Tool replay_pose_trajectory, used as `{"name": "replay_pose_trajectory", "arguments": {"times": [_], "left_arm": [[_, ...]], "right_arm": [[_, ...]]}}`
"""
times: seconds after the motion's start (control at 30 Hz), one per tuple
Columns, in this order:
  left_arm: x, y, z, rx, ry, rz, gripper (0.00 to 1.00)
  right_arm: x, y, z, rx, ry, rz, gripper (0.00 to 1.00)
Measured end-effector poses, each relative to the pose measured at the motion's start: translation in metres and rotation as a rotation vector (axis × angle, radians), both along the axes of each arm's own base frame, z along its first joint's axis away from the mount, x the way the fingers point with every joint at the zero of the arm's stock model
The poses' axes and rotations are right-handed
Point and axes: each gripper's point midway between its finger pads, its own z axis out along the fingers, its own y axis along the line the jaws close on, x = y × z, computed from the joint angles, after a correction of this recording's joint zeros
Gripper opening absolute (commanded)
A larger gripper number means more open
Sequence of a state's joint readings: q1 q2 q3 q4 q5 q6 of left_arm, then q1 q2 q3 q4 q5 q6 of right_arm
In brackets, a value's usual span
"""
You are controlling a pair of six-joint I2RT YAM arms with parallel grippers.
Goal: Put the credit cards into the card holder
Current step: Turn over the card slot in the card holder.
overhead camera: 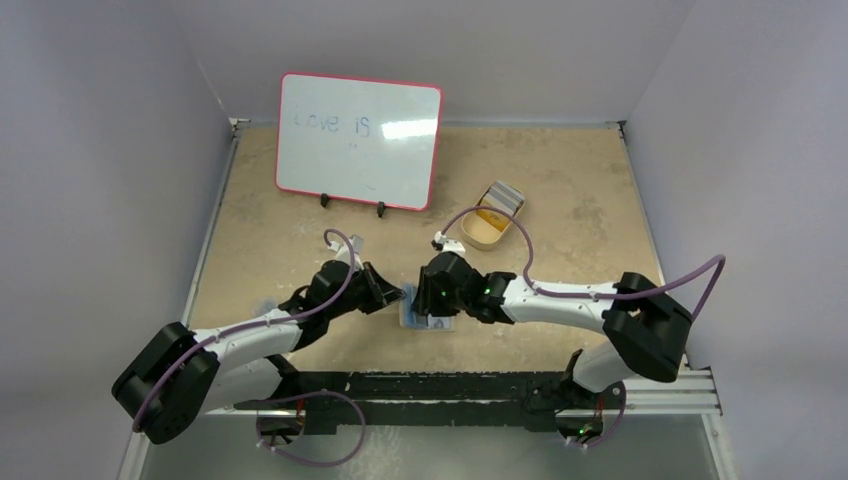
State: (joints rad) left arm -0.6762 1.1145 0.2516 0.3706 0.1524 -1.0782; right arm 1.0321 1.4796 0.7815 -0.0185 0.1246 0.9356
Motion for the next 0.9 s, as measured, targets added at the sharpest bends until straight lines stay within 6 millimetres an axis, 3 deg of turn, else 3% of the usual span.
{"name": "replay_pose_trajectory", "arguments": {"times": [0.33, 0.63, 0.9], "left_arm": [[-0.001, 0.002, -0.004, 0.028, -0.003, -0.012, 0.00], [-0.001, 0.004, -0.008, 0.062, 0.001, -0.016, 0.00], [-0.001, 0.005, -0.010, 0.074, -0.001, -0.019, 0.00]], "right_arm": [[0.001, -0.012, -0.004, -0.050, 0.004, -0.041, 0.42], [-0.003, -0.041, 0.009, -0.095, -0.003, -0.114, 0.39], [-0.005, -0.060, 0.003, -0.152, -0.003, -0.143, 0.42]]}}
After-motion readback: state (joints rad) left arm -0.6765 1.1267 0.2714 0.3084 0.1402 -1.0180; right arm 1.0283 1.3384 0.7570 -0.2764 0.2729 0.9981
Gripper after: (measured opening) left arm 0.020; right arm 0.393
